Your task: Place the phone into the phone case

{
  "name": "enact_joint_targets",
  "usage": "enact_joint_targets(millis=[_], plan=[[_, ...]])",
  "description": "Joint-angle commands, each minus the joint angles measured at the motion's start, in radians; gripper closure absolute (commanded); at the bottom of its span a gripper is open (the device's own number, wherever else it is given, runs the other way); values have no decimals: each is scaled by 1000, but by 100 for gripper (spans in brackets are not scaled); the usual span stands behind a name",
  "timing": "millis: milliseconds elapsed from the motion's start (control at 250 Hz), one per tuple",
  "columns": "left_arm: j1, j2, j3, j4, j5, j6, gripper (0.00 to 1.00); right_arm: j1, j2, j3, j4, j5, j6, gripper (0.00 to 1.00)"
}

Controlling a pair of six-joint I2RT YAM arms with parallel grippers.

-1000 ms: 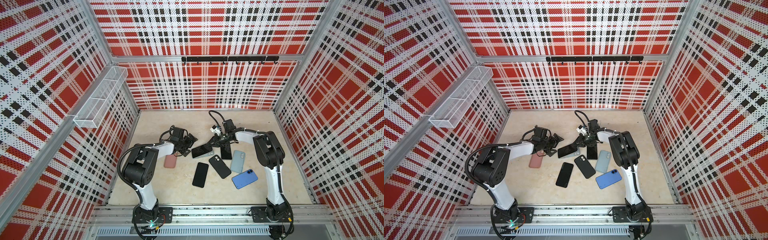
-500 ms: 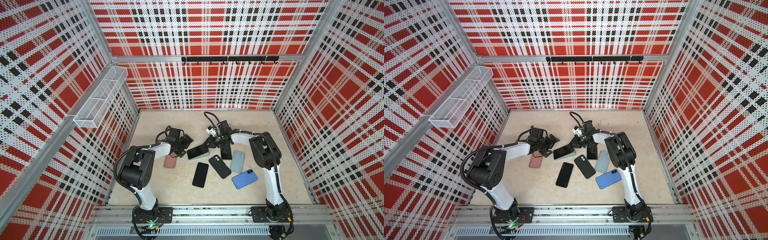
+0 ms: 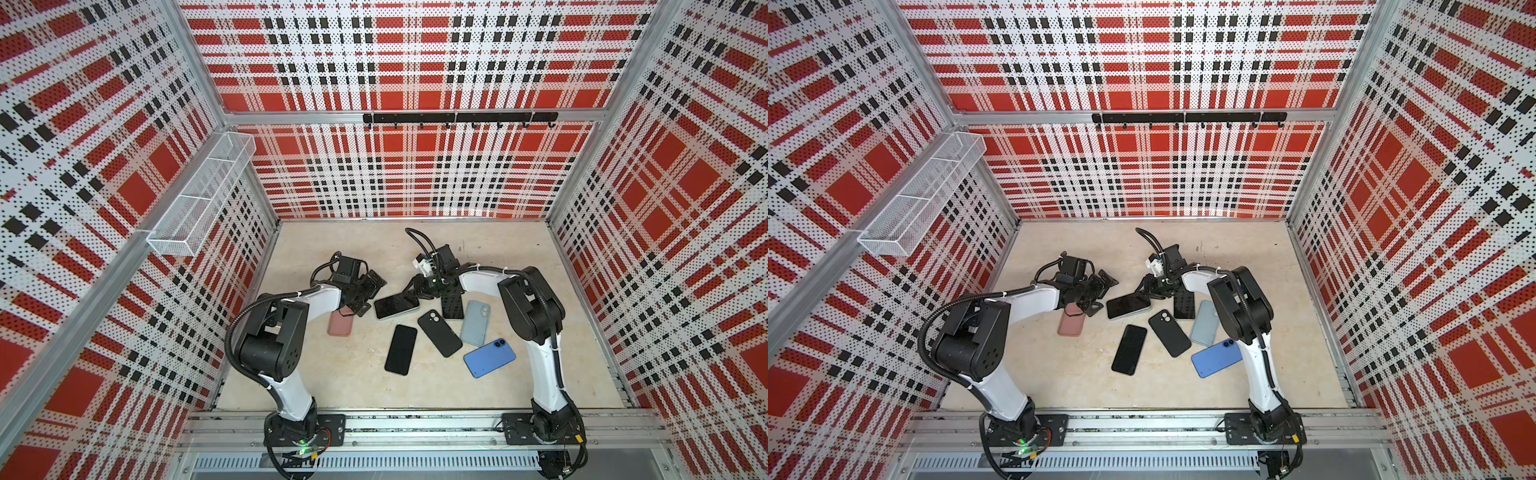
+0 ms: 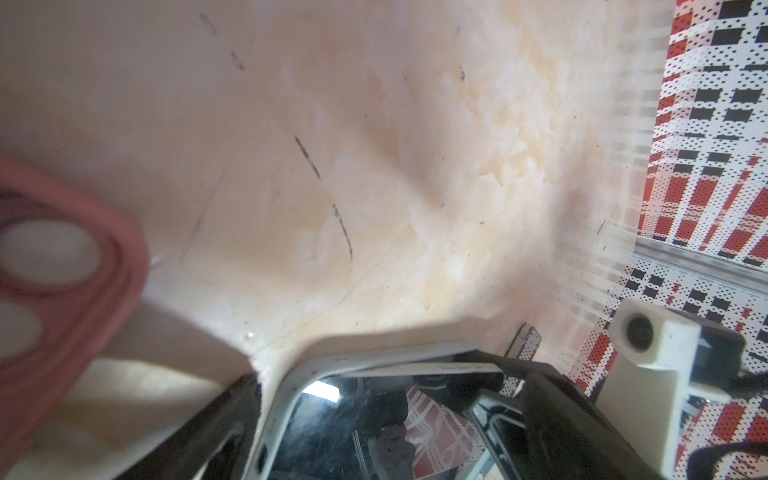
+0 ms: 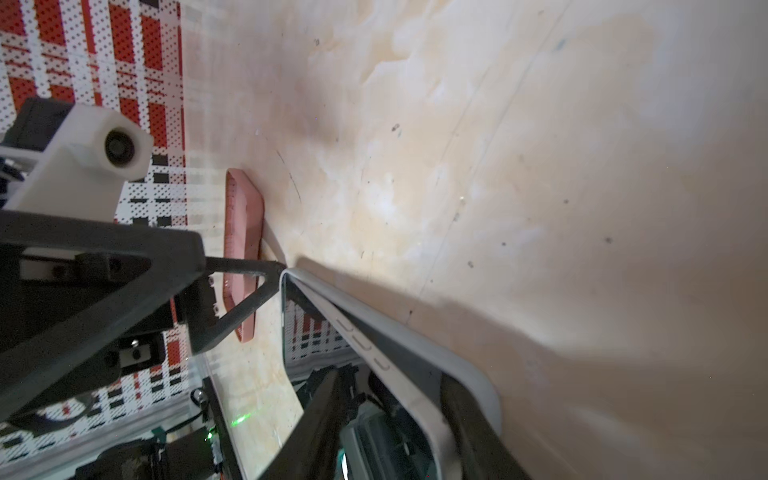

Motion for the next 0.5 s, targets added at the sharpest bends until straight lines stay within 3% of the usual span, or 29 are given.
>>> enact_joint_targets(millis=[0, 276, 496], plan=[[10, -29, -23, -68, -22, 19, 0, -9, -63, -10, 20, 130, -38, 51], [11, -110, 7, -151, -38, 90, 0, -10, -179, -5, -64, 220, -141, 47], [2, -188, 4, -233, -23, 170, 0, -10, -235, -43, -123, 230, -179, 51]])
